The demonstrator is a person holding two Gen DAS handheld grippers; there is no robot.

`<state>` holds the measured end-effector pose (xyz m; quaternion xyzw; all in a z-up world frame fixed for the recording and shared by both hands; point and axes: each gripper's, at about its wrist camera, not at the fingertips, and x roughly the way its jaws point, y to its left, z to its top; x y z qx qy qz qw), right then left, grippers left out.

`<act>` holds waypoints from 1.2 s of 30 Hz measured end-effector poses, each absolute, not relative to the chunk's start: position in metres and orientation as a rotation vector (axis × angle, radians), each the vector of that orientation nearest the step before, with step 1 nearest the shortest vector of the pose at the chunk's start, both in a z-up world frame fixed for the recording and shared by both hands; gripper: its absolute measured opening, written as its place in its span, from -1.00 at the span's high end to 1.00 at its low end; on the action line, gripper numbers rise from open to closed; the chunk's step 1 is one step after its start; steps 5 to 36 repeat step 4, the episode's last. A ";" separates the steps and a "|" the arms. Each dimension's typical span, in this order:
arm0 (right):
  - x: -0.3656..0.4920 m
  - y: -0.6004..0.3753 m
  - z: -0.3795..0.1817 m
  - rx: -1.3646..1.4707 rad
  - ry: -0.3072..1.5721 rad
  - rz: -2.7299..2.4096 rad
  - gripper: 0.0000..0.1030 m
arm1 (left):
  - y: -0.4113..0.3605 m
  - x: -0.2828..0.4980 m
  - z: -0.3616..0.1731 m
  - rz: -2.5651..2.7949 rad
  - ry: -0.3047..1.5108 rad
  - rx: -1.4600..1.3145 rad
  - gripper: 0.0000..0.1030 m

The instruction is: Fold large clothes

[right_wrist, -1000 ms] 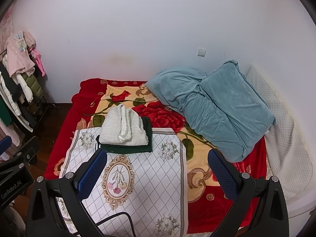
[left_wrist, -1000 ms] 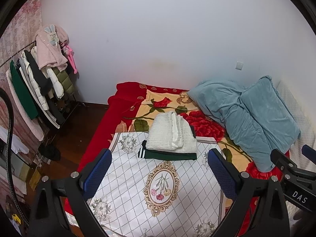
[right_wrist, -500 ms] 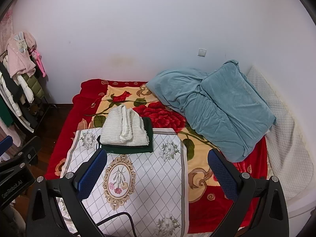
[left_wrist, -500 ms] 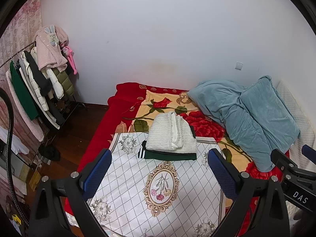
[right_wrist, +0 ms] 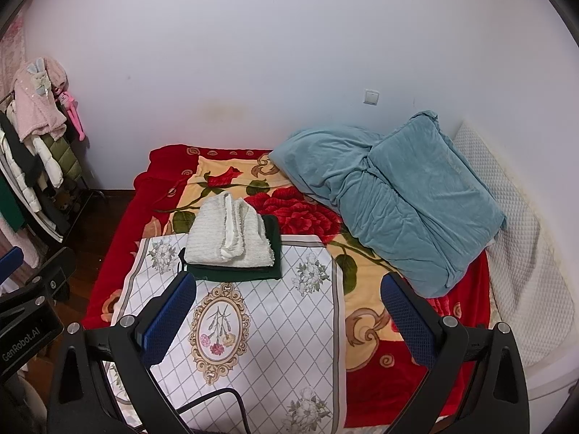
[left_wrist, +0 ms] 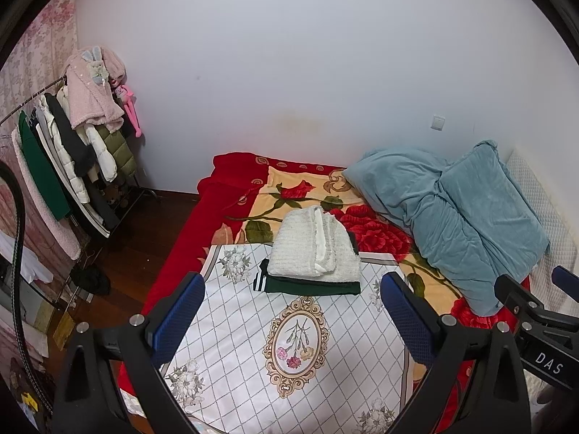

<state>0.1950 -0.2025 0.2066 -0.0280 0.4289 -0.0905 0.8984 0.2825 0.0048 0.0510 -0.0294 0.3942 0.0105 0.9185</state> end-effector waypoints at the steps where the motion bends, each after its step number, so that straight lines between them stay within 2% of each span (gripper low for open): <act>1: 0.194 -0.203 0.207 -0.057 0.887 -0.190 -1.00 | 0.004 0.283 0.052 0.021 0.811 -0.062 -0.93; 36: 0.193 -0.202 0.207 -0.056 0.888 -0.190 -1.00 | 0.006 0.286 0.058 0.015 0.811 -0.066 -0.93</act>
